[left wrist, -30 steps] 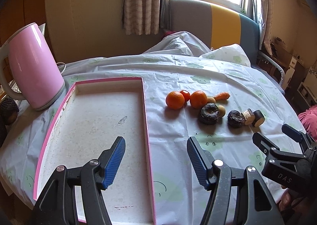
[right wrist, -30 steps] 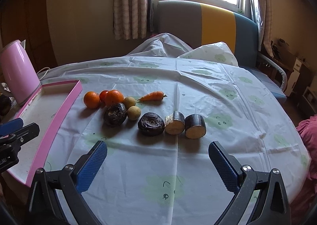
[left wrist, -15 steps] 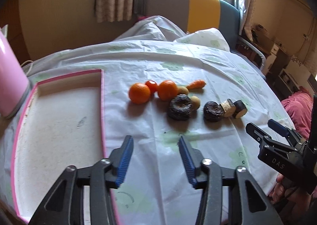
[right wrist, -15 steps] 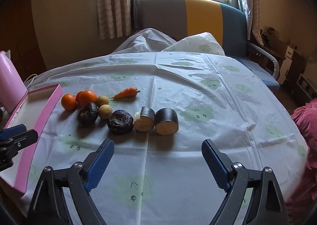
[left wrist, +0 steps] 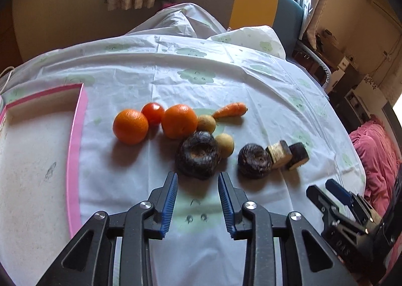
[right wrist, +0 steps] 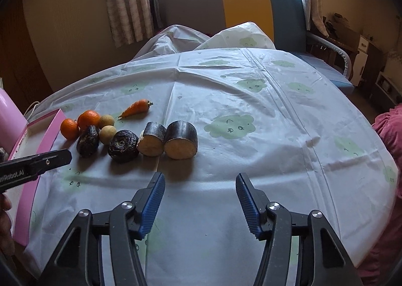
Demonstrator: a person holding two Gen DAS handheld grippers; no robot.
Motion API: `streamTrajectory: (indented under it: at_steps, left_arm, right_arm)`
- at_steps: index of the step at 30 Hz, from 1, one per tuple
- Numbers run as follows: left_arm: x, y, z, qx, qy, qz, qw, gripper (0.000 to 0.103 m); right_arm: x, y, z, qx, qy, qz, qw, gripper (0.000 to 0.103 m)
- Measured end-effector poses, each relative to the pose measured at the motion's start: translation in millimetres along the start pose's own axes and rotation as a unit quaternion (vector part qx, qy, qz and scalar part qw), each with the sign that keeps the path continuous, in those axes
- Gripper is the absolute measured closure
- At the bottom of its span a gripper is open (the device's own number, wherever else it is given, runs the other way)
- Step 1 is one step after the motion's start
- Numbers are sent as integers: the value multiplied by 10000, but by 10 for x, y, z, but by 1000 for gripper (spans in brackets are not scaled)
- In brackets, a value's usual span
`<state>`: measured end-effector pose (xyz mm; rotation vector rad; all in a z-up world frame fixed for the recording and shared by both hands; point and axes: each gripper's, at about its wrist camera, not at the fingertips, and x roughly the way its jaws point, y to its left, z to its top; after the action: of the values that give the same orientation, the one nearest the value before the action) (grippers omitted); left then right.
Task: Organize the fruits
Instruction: 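Grasp the dark round beet with the left tool while the right tool grasps a cut dark cylinder piece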
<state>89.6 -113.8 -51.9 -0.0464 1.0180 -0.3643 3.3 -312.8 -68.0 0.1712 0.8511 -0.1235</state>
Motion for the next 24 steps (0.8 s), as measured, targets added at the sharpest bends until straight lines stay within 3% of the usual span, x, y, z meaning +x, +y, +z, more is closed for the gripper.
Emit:
streamTrajectory:
  at_steps: [18,24]
  left_arm:
    - [345,-47,188,6,-177,229,9996,56]
    - [267,-25,97,123,-221,84,9996,57]
  right_arm:
    - [187,-17,262,266,-84,248,9993,44]
    - [384,26,368,268,56,344,9990,53]
